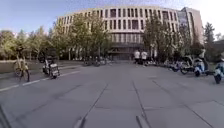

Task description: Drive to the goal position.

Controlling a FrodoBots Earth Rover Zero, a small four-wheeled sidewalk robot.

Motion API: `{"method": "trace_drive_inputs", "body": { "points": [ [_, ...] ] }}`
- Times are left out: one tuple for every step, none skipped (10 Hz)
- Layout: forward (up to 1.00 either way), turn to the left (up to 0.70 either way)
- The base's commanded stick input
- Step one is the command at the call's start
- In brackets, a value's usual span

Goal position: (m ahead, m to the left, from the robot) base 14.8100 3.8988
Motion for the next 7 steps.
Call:
{"method": "trace_drive_inputs", "body": {
  "points": [
    [0.6,0.0],
    [0.6,0.0],
    [0.6,0.0],
    [0.6,0.0],
    [0.6,0.0],
    [0.6,0.0],
    [0.6,0.0]
  ]
}}
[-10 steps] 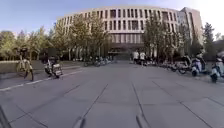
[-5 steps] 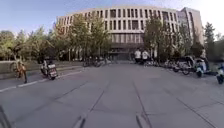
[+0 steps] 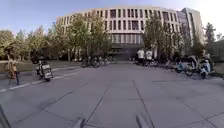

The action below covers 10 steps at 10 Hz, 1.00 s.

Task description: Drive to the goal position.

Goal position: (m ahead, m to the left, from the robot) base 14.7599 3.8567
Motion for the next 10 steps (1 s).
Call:
{"method": "trace_drive_inputs", "body": {
  "points": [
    [0.6,0.0],
    [0.6,0.0],
    [0.6,0.0],
    [0.6,0.0],
    [0.6,0.0],
    [0.6,0.0],
    [0.6,0.0],
    [0.6,0.0],
    [0.6,0.0],
    [0.6,0.0]
  ]
}}
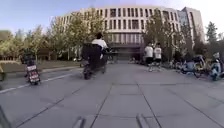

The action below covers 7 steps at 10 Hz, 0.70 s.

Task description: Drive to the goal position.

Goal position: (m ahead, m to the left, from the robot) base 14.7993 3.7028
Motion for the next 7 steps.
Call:
{"method": "trace_drive_inputs", "body": {
  "points": [
    [0.6,0.0],
    [0.6,0.0],
    [0.6,0.0],
    [0.6,0.0],
    [0.6,0.0],
    [0.6,0.0],
    [0.6,0.0]
  ]
}}
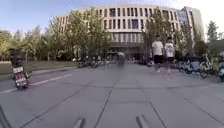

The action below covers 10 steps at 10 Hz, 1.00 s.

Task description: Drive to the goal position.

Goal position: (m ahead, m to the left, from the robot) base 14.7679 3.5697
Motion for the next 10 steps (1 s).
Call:
{"method": "trace_drive_inputs", "body": {
  "points": [
    [0.6,0.03],
    [0.6,0.09],
    [0.6,0.15],
    [0.6,0.15],
    [0.6,0.01],
    [0.6,0.0],
    [0.6,0.0],
    [0.6,0.0],
    [0.6,0.0],
    [0.6,0.0]
  ]
}}
